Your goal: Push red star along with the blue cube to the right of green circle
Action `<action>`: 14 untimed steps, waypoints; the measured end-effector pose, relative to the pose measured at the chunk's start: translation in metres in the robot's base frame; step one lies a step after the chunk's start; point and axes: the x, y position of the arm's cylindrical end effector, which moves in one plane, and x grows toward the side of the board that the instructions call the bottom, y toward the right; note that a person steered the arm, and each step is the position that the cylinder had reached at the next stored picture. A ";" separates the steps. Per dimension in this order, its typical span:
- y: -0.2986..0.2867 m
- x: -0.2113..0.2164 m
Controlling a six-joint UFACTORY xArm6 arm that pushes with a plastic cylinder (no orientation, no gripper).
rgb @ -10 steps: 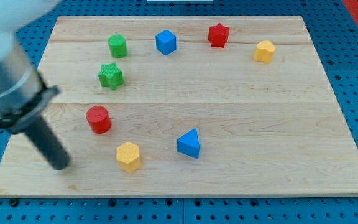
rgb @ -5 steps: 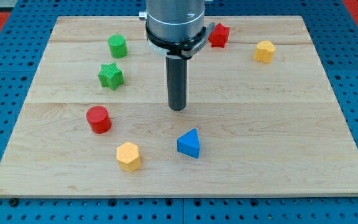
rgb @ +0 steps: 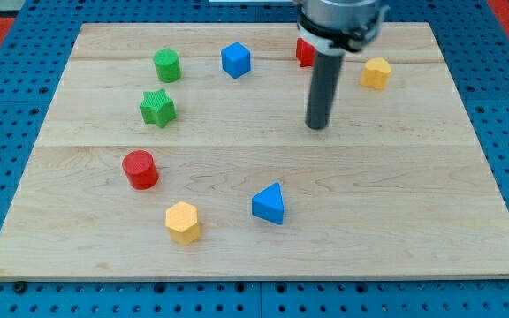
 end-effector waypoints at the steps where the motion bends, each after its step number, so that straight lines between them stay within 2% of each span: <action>1: -0.012 -0.045; 2: 0.047 -0.051; 3: 0.060 -0.066; 4: 0.060 -0.109; 5: 0.057 -0.134; 6: -0.008 -0.141; 8: 0.031 -0.119; 10: -0.045 -0.133; 12: -0.083 -0.139; 14: -0.041 -0.123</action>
